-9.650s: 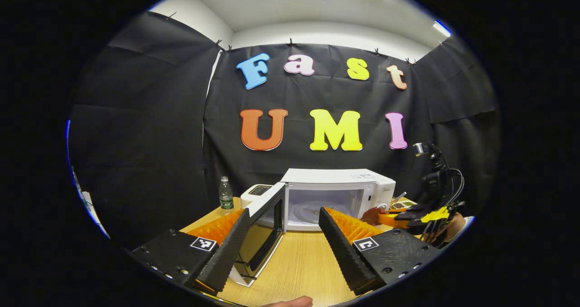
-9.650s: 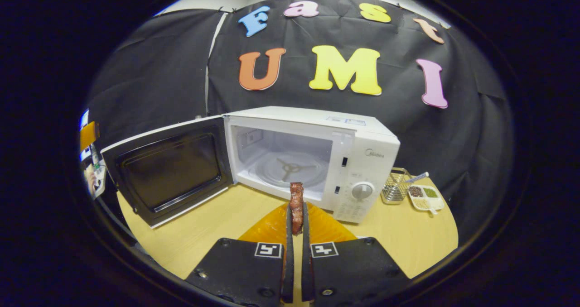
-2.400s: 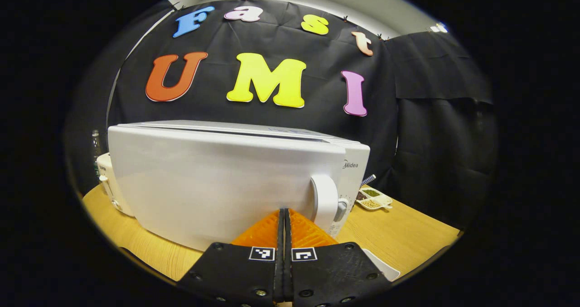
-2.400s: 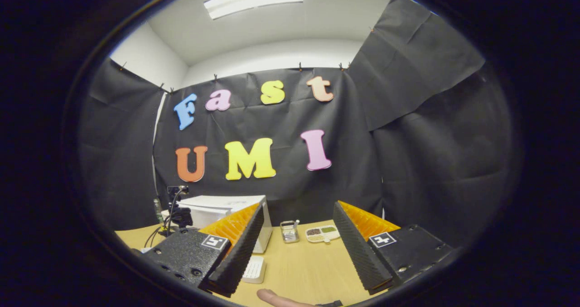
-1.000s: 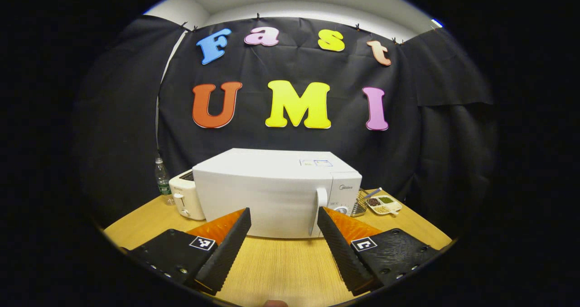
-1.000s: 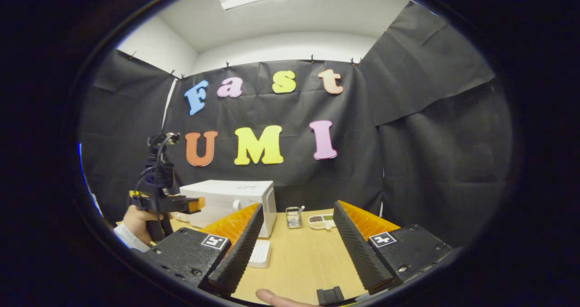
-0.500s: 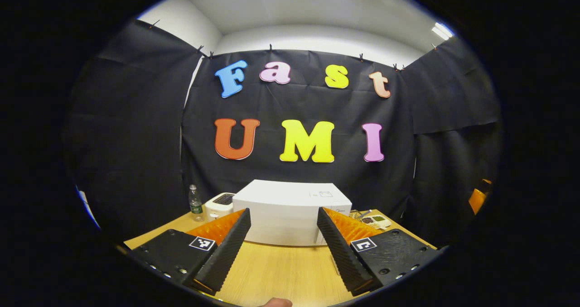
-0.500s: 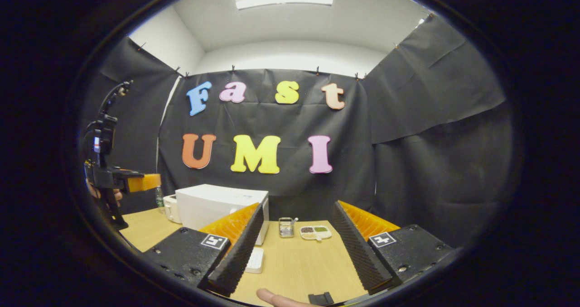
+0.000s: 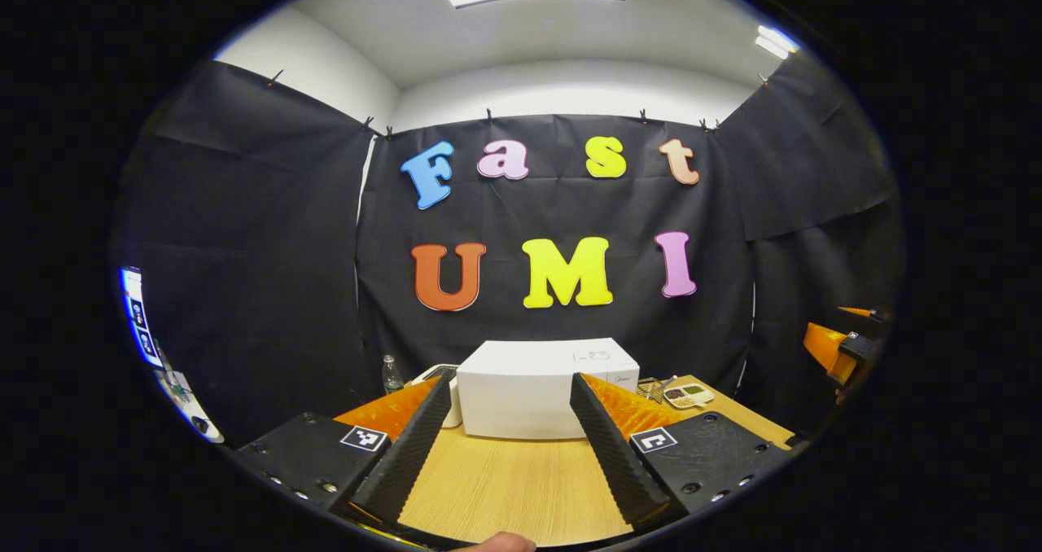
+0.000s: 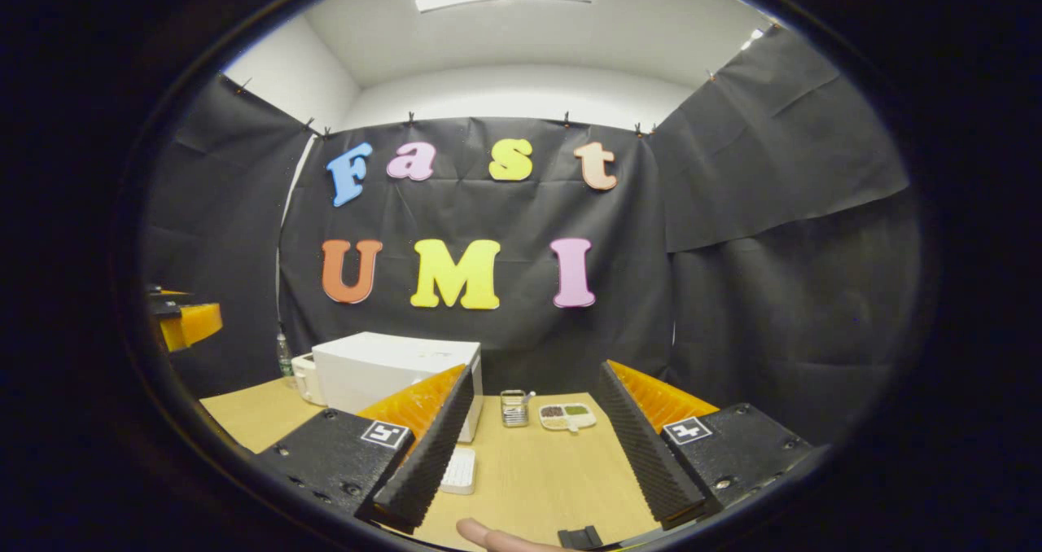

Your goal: Open the microwave oven with the left hand, put the food in, and close the microwave oven.

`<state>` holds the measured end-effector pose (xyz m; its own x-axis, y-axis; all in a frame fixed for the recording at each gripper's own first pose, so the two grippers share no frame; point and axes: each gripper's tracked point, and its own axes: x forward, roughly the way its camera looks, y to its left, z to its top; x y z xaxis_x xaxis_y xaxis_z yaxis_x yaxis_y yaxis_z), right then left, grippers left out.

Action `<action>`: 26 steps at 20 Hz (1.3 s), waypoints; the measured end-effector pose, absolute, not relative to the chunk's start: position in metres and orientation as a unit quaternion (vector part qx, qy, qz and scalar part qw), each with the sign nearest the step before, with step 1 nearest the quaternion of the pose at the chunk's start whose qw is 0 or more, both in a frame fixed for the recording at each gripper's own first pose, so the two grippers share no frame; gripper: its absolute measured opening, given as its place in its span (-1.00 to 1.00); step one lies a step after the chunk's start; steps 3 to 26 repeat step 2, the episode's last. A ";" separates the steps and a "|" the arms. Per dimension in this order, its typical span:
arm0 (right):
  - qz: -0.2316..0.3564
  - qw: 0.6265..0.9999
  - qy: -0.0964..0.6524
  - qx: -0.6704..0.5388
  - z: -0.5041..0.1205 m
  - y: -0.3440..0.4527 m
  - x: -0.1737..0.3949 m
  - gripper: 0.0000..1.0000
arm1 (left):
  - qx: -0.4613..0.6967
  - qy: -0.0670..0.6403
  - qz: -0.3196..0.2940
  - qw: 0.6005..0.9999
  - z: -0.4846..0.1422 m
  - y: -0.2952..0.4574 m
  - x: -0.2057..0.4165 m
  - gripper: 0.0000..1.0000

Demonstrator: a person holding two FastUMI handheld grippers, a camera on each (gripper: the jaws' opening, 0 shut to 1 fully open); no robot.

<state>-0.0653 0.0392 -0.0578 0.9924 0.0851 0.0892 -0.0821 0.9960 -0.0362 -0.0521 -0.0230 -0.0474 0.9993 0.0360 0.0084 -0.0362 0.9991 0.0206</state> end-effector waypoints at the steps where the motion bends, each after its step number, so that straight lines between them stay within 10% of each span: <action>1: 0.043 0.998 -0.045 -0.016 -0.055 0.040 -0.066 0.72 | 0.018 -0.010 0.018 1.000 -0.043 -0.024 -0.056 0.85; 2: 0.044 0.998 -0.045 -0.015 -0.051 0.039 -0.066 0.72 | 0.023 -0.013 0.016 1.000 -0.040 -0.027 -0.057 0.62; 26: 0.044 0.998 -0.045 -0.015 -0.051 0.039 -0.066 0.72 | 0.023 -0.013 0.016 1.000 -0.040 -0.027 -0.057 0.62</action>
